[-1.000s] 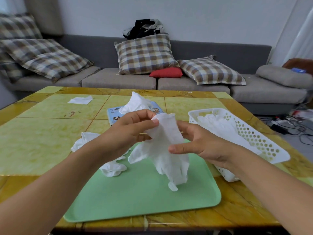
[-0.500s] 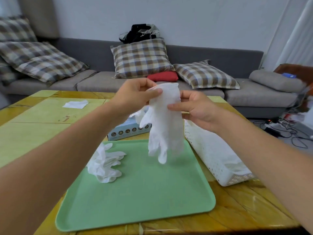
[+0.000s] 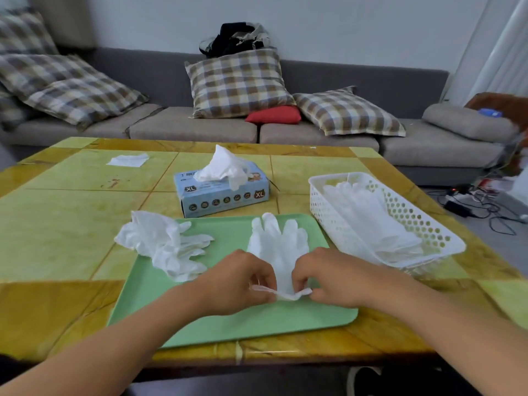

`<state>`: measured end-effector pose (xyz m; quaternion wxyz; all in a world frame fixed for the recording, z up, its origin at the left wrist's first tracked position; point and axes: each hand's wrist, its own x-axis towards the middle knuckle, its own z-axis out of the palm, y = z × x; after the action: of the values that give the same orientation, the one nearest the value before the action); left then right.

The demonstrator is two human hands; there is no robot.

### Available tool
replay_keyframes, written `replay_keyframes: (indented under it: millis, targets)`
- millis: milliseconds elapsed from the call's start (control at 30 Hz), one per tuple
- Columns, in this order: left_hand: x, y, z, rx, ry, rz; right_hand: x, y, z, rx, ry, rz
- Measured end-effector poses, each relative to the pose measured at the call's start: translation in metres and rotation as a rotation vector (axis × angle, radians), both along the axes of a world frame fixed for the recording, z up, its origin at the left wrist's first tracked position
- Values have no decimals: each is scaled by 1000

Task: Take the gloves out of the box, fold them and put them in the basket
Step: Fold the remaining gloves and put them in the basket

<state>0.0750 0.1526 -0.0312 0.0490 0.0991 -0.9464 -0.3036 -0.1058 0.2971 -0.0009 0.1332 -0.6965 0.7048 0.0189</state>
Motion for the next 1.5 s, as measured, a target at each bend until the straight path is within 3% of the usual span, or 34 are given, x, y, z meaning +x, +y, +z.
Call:
replay_keyframes:
  millis: [133,233,300,367,433,533,600,667,800,1000,1167,1233,1367,1500]
  targets:
    - [1,-7,24,77,-40,-32,1,14,18,141,-55,-4]
    - [14,-54,45,-212,93,255,6,4,31,38,-161,-78]
    - [32,-91,53,-410,56,460,14,-19,29,-109,-253,-103]
    - [50,-124,55,-455,-43,613,28,-47,27,-212,-298,-109]
    - [71,-147,51,-401,-163,736,51,-82,26,-271,-371,-101]
    - [96,-164,38,-167,-388,841,86,-138,30,-363,-457,-128]
    - [110,-172,33,-47,-482,787,109,-177,28,-367,-431,-129]
    - [113,-174,28,4,-416,664,123,-207,17,-288,-425,-106]
    - [97,-165,20,-289,-275,613,124,-225,-10,-240,-375,-126]
    - [84,-170,24,-319,-259,490,84,-172,-2,-173,-601,-161]
    - [75,-164,16,-327,-228,526,53,-109,31,118,-634,-63]
    - [66,-155,10,-339,-234,570,45,-88,49,97,-793,-81]
    - [57,-149,12,-382,-408,611,24,-63,66,-225,-1233,-343]
    - [67,-138,47,-349,-526,530,5,-63,58,-339,-1460,-582]
